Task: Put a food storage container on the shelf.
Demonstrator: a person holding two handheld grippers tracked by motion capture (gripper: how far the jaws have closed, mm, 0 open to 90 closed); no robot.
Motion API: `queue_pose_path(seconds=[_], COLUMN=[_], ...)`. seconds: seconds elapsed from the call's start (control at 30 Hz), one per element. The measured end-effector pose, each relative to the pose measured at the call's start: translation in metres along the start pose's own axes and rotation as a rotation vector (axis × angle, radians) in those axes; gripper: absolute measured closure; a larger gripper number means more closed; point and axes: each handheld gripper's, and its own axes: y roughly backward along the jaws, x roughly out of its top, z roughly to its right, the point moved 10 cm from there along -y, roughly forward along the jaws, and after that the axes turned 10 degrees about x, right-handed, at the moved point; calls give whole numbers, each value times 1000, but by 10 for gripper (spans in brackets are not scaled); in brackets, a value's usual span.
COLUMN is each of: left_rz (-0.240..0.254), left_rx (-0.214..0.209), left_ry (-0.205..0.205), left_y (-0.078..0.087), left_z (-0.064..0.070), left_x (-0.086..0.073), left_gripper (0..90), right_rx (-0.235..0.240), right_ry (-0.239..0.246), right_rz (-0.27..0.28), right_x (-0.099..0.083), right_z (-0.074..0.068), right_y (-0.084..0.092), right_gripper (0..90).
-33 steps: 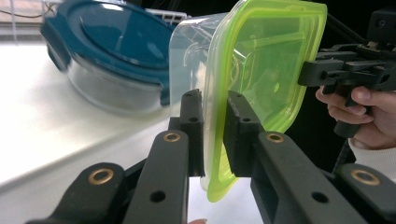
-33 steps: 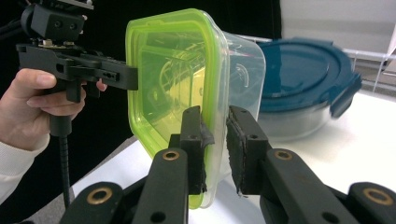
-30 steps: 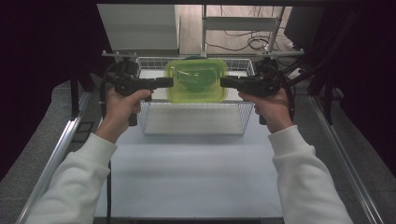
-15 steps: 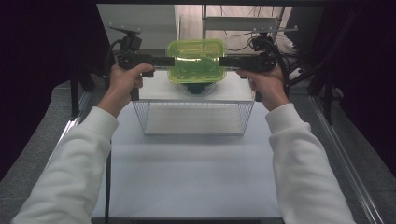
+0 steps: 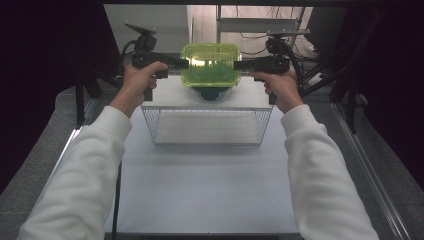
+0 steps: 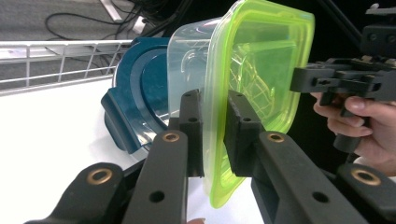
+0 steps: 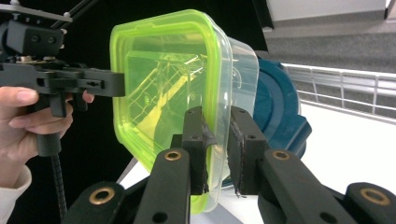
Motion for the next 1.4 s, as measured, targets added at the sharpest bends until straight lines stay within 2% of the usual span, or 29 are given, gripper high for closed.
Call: queue_pose_path(seconds=[0.1,0.2,0.33,0.5,0.67,0.8,0.87,0.97,1.0,1.07,1.13,1.17,1.27,1.33,1.4], left_rz=[-1,4,5,14,11,25,41,76,82,100,111,116,145,174,168], left_rx=[-17,-14,-20,-26,-35,-15,-5,28,29,28,29,37,28,39,58], left_ry=[37,65,106,141,152,139,133,118,114,100,78,55,27,7,-29], left_y=[-2,-6,-13,-21,-26,-28,-29,-26,-25,-20,-15,-10,2,12,18], left_z=[-2,-7,-14,-20,-25,-25,-26,-27,-26,-24,-21,-19,-12,-10,-8], left_x=[4,8,12,16,15,15,17,20,20,21,20,18,16,13,6], left_gripper=[778,775,762,737,708,679,595,412,362,309,293,291,277,269,267], right_rx=[9,16,7,26,42,53,49,20,-5,-14,-18,-25,-40,-40,-41], right_ry=[-42,-90,-119,-174,-208,-221,-208,-175,-154,-117,-92,-68,4,48,89], right_rz=[8,13,11,30,49,50,50,52,65,104,112,115,117,111,93], right_x=[2,5,8,10,11,10,10,10,11,14,14,14,12,8,2], right_z=[5,12,18,27,31,31,30,30,30,28,25,23,16,11,7], right_y=[-2,-6,-11,-16,-19,-20,-20,-20,-18,-13,-9,-6,4,9,13], right_gripper=[769,755,736,711,686,654,570,368,347,304,279,272,251,246,238])
